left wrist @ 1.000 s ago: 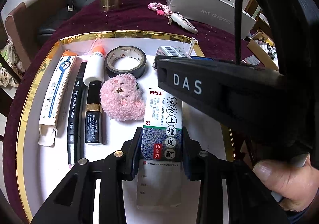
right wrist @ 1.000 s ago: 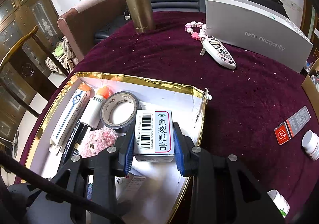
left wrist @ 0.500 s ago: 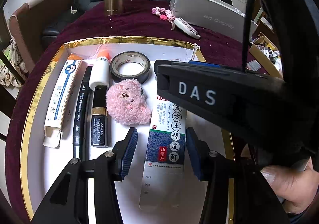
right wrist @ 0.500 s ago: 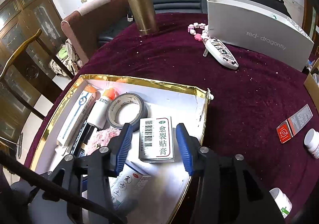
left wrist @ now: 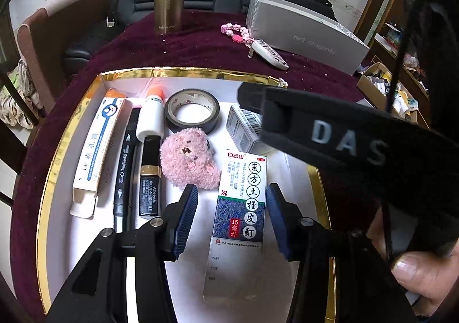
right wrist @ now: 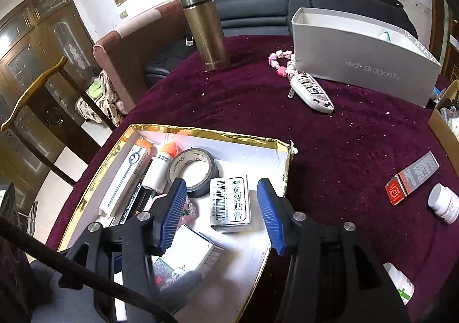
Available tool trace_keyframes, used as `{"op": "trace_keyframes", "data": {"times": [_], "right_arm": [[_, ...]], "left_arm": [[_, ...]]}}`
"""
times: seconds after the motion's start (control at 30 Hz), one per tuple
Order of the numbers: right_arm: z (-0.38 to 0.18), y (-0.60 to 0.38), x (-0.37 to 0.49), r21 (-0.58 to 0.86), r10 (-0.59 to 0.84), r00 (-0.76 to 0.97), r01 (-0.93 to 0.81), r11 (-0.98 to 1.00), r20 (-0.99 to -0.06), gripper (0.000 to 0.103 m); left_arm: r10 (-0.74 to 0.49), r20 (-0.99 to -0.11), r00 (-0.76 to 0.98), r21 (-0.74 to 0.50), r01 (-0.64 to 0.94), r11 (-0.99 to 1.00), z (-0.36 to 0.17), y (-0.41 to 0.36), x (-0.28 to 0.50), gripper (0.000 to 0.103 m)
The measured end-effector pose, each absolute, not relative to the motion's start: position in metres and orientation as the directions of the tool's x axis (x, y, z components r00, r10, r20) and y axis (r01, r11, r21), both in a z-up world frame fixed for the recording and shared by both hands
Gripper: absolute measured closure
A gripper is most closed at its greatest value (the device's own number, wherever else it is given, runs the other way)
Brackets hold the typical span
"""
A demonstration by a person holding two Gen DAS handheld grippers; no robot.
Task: Organize objects
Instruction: 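Lower both medicine boxes into the tray beside the pink plush and open both grippers, then move both grippers away from the tray toward the bottles and boxes on the table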
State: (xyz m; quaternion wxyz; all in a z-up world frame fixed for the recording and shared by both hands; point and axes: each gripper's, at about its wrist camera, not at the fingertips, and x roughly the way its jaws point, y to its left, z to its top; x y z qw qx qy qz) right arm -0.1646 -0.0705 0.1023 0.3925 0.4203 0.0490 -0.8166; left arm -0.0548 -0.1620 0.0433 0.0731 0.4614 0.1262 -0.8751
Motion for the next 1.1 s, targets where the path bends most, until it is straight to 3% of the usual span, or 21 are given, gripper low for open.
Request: {"op": "trace_keyframes", "data": {"times": [1.1], "right_arm": [[0.111, 0.008, -0.143, 0.317, -0.611, -0.395, 0.593, -0.740, -0.686, 0.048]], "left_arm": [[-0.060, -0.788, -0.612, -0.134, 0.266, -0.955, 0.051, -0.164, -0.053, 0.059]]}}
